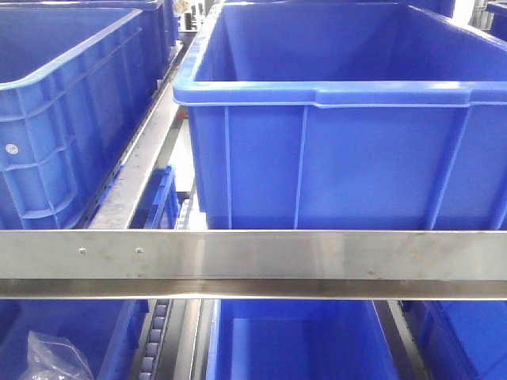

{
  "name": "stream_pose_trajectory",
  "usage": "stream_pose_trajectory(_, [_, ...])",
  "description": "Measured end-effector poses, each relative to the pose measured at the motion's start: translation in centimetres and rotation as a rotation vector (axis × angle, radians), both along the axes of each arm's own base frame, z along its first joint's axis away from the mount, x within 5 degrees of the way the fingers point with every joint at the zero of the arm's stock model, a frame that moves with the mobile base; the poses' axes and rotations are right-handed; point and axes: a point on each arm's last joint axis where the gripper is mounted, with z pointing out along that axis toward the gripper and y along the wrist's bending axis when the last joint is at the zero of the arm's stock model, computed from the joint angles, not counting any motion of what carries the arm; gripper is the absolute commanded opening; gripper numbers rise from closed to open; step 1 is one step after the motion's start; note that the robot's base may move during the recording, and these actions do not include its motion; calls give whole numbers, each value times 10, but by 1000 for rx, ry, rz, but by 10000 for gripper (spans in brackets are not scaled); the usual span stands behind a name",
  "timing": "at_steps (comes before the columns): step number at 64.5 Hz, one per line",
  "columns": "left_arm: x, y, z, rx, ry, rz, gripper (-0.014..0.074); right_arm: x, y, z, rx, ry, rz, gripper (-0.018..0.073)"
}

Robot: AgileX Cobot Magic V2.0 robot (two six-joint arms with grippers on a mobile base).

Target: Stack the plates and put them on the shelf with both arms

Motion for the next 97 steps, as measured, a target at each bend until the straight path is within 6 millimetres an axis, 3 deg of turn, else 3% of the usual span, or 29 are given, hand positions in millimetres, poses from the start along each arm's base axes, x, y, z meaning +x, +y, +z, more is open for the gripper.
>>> stream_pose_trajectory(34, [0, 0, 0, 0, 0, 0, 88, -6, -1, -9, -5, 37, -1, 48])
stream_pose_trajectory(47, [0, 0, 0, 0, 0, 0, 88, -29, -10, -6, 5, -52, -61, 48])
stream_pose_trajectory(54, [0, 0, 0, 0, 0, 0, 88, -43, -15, -20, 6, -87, -117, 48])
stream_pose_trajectory(73, [0, 0, 0, 0, 0, 0, 88, -66, -19, -85, 34, -100, -189, 48])
stream_pose_trajectory(97, [0, 0, 0, 0, 0, 0, 88, -68, -19, -91, 46, -108, -189, 48])
